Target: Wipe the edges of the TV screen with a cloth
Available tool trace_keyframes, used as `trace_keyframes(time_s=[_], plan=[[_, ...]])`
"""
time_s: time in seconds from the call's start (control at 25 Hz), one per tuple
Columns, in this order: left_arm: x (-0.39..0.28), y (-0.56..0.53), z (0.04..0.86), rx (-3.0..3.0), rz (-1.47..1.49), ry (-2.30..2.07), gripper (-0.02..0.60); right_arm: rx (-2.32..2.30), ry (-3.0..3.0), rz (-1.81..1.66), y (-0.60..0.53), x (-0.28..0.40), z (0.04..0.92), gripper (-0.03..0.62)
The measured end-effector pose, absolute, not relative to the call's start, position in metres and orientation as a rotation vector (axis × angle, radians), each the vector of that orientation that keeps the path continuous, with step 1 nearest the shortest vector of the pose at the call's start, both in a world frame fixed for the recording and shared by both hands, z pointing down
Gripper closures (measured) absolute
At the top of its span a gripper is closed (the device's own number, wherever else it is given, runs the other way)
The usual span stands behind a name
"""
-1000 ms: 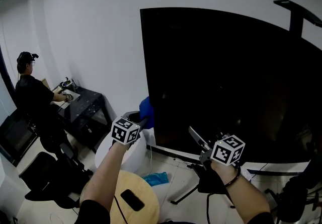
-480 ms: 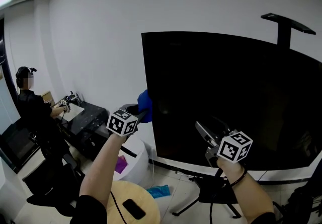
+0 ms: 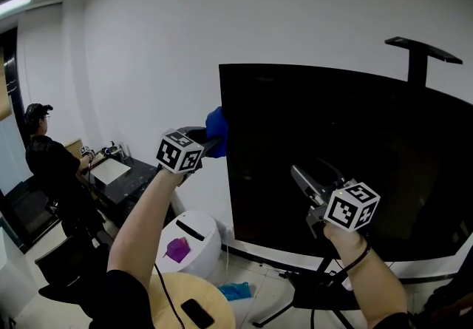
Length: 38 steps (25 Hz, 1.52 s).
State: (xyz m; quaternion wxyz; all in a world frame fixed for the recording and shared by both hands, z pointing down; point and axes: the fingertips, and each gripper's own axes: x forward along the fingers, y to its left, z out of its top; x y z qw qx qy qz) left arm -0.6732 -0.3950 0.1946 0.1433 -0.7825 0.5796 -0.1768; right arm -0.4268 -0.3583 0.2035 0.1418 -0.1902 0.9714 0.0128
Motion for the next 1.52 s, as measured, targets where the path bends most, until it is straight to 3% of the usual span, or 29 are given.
trace_keyframes(time_s=[1.16,1.52], plan=[[-0.668,-0.382,-0.002,-1.974,-0.607,1.587,0.457,-0.626,2.702,0.345,-0.343,-0.416,0.067,0.341],[-0.656,-0.374,-0.028,-1.724,-1.132,1.465,0.456,-0.639,2.675,0.467,-0.321,-0.403,0.051,0.341]])
